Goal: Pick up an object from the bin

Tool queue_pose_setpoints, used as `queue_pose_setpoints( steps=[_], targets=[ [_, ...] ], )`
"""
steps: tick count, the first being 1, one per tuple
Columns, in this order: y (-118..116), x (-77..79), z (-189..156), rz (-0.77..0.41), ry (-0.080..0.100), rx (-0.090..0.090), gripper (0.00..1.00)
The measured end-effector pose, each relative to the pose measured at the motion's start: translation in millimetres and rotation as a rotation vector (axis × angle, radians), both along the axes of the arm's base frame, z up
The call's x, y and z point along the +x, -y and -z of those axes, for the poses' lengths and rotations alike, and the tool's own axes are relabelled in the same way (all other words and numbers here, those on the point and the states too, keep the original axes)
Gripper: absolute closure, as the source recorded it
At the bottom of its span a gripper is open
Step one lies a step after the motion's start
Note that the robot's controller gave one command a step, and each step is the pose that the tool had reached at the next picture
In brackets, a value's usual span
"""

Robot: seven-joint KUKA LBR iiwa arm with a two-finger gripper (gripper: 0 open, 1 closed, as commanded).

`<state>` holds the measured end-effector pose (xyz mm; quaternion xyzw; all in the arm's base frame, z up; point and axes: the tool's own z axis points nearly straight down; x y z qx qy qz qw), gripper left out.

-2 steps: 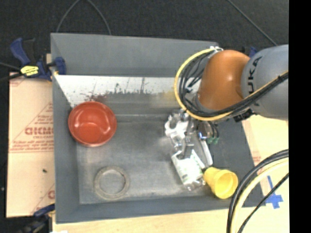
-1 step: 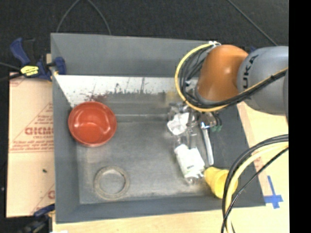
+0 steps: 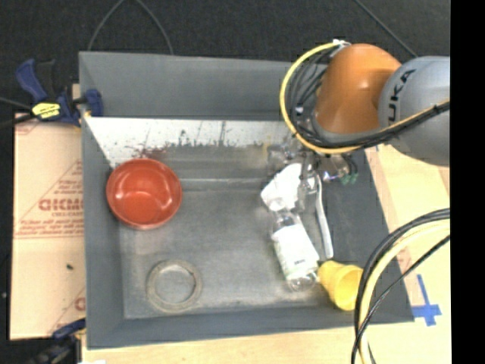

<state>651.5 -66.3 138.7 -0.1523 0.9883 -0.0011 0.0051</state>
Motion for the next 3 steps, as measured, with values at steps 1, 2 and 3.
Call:
queue_pose_setpoints(
  steps=[1, 2, 3],
  targets=[
    [19, -5.4, 19, -0.024, 0.002, 0.0, 0.0],
    [22, 7.1, 63, -0.221, 0.016, -0.004, 0.0],
    [23, 4.9, 64, -0.161, 0.011, -0.003, 1.0]
  ],
)
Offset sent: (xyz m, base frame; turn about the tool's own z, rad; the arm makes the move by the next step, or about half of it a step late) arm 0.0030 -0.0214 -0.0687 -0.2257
